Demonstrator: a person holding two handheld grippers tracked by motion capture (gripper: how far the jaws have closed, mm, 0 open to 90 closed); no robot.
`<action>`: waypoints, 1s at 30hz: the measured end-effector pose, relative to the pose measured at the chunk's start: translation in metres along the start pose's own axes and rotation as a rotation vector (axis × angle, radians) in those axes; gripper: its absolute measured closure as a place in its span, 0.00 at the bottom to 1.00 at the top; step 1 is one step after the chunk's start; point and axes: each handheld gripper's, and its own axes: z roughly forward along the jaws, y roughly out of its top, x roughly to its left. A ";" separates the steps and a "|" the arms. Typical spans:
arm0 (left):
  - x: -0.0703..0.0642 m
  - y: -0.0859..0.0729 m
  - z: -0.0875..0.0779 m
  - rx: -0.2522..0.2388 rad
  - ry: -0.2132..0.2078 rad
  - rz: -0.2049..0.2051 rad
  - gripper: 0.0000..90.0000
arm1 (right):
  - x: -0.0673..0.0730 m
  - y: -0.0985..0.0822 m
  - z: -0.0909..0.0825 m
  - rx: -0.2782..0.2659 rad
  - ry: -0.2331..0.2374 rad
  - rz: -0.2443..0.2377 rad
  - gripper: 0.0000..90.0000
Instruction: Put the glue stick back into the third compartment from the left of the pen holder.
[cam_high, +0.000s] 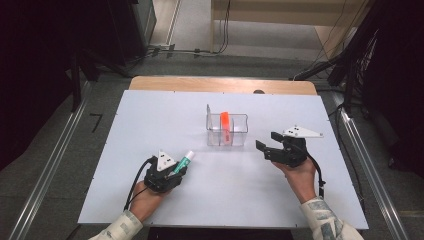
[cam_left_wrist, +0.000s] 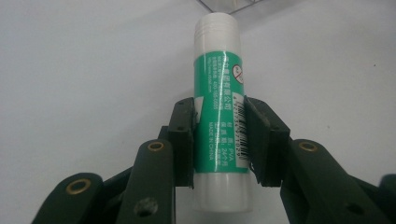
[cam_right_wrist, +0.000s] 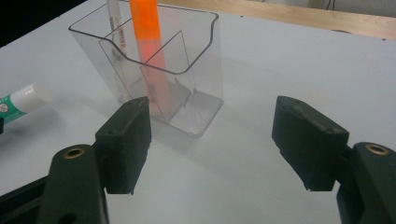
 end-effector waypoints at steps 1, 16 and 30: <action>0.000 0.001 0.000 -0.004 -0.002 0.000 0.73 | 0.000 0.000 0.000 0.000 0.001 0.001 0.30; -0.009 0.013 0.006 -0.074 -0.014 -0.021 0.73 | 0.007 0.000 0.003 0.000 0.022 -0.007 0.30; -0.026 0.030 0.020 -0.137 -0.041 -0.024 0.73 | 0.020 0.004 0.008 -0.007 0.069 -0.007 0.30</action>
